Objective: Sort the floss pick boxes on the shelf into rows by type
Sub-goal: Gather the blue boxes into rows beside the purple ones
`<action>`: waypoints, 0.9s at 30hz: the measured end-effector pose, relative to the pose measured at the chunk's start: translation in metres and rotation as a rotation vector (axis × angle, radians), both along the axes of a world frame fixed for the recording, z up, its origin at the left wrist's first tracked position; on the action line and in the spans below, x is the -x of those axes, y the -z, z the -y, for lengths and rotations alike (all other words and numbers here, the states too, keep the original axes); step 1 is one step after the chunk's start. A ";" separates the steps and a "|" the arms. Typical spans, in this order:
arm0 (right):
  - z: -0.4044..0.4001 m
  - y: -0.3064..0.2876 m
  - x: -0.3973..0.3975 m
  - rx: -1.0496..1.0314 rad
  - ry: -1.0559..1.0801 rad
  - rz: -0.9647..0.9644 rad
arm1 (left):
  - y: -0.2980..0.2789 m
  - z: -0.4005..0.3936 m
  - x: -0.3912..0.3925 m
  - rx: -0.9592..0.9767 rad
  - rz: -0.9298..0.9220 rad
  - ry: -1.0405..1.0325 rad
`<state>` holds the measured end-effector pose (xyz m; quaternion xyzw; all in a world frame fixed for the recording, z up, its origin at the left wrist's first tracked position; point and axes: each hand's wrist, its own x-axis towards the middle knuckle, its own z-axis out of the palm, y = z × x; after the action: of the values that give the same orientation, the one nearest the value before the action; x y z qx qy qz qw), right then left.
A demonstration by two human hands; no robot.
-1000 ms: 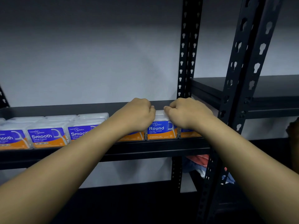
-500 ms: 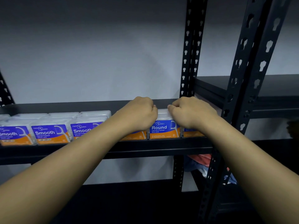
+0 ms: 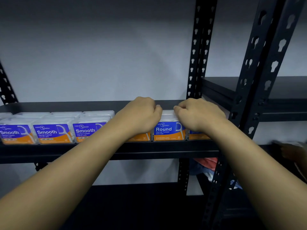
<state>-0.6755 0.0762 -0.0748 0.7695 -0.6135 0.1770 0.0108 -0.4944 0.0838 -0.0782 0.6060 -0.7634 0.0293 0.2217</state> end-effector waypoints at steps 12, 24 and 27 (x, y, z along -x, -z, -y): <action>-0.004 -0.001 -0.003 -0.019 0.013 0.006 | 0.003 -0.002 0.006 0.025 -0.050 0.051; 0.000 -0.006 -0.002 -0.092 0.004 0.065 | -0.010 -0.005 -0.004 0.027 0.012 0.097; -0.001 -0.017 -0.004 -0.030 -0.021 0.215 | -0.030 -0.011 -0.033 0.151 -0.007 0.082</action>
<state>-0.6711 0.0774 -0.0577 0.7526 -0.6055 0.2495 -0.0685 -0.4613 0.0943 -0.0477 0.5556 -0.7826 0.0757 0.2704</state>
